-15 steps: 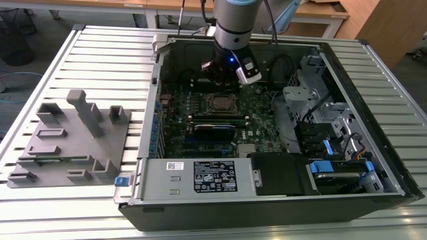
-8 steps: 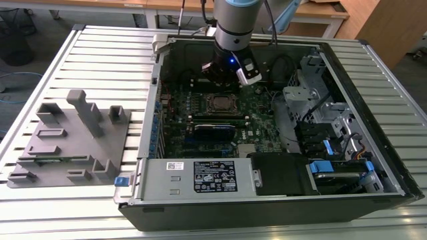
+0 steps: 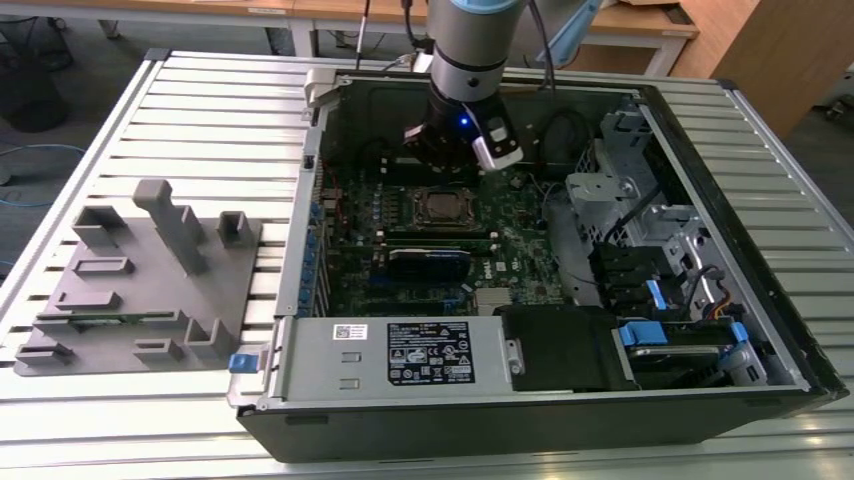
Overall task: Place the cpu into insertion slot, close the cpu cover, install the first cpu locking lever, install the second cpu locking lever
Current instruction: 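Install the first cpu locking lever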
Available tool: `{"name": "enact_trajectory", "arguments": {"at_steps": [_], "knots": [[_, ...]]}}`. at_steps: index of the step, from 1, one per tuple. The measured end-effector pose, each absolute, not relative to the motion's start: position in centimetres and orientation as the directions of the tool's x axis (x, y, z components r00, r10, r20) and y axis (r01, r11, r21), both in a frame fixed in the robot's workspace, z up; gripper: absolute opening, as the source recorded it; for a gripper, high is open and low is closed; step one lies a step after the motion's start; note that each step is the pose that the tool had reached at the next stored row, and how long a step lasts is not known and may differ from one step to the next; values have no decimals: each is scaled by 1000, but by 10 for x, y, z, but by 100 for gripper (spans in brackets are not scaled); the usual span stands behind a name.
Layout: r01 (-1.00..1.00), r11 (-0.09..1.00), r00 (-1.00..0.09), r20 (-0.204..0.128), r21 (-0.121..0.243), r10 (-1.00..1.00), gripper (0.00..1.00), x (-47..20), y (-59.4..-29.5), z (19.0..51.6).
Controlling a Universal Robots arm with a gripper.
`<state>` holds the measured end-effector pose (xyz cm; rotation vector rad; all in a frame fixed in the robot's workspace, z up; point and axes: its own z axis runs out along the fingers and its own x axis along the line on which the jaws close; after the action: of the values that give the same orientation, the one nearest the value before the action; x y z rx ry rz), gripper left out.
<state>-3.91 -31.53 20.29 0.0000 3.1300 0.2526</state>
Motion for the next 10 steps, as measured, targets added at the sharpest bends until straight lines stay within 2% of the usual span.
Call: {"name": "enact_trajectory", "arguments": {"at_steps": [10], "knots": [[30,987,-1000,-1,160,31,10,-38,-315,203]]}}
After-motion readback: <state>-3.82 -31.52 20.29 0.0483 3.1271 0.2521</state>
